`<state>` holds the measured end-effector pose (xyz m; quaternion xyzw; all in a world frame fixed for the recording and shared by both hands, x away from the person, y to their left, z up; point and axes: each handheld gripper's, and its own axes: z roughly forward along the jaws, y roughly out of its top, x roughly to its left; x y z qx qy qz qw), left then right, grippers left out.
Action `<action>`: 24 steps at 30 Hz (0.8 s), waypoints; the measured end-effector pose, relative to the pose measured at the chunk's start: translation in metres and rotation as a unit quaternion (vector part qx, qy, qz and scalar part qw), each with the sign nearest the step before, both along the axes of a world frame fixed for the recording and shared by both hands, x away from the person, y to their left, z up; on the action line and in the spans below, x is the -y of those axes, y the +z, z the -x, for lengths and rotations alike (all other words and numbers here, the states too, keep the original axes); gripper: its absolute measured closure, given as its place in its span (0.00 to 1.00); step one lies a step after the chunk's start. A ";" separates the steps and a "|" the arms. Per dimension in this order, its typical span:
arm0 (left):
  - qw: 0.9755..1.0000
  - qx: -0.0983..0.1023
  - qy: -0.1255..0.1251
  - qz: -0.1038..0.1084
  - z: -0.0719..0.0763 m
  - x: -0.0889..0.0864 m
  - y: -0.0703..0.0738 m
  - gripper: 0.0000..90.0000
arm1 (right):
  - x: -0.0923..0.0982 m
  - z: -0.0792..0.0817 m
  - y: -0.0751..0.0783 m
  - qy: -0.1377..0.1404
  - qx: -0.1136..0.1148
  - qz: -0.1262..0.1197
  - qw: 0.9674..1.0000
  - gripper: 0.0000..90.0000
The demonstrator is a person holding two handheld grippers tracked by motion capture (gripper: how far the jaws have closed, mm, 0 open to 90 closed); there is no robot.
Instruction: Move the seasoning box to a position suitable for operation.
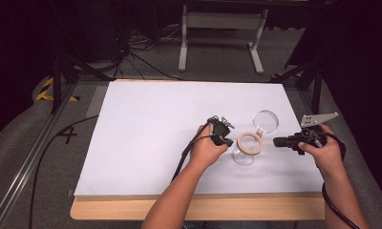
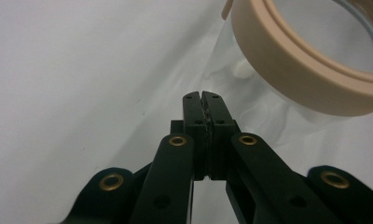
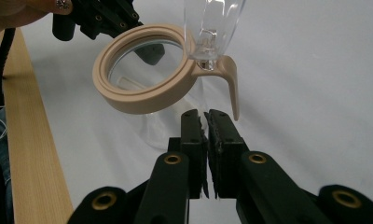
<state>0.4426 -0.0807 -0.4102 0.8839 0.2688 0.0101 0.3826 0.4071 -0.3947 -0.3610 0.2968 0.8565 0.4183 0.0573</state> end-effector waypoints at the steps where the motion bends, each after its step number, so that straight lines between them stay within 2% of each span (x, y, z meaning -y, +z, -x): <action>1: 1.000 0.001 -0.003 0.004 0.001 0.001 -0.001 0.99 | 0.000 0.000 0.000 0.000 0.000 0.000 1.000 0.95; 2: 1.000 0.002 -0.002 0.009 0.001 0.002 -0.001 0.99 | 0.000 0.000 0.000 -0.001 0.000 -0.001 1.000 0.95; 5: 1.000 0.011 -0.004 -0.003 0.003 0.003 -0.001 0.99 | 0.000 0.001 0.001 -0.001 0.002 0.000 1.000 0.95; 13: 1.000 0.006 -0.002 -0.014 0.005 0.005 -0.001 1.00 | 0.000 0.001 0.001 0.000 0.001 0.001 1.000 0.95; 14: 1.000 0.009 -0.006 -0.021 0.006 0.004 0.000 1.00 | 0.000 0.001 0.001 -0.001 0.001 0.001 1.000 0.95; 18: 1.000 0.005 -0.013 -0.016 0.009 0.003 -0.001 1.00 | 0.002 0.001 0.001 -0.002 0.001 -0.001 1.000 0.95; 24: 0.999 0.012 -0.027 -0.021 0.015 0.004 -0.001 1.00 | 0.003 0.001 0.002 -0.003 0.002 -0.002 1.000 0.95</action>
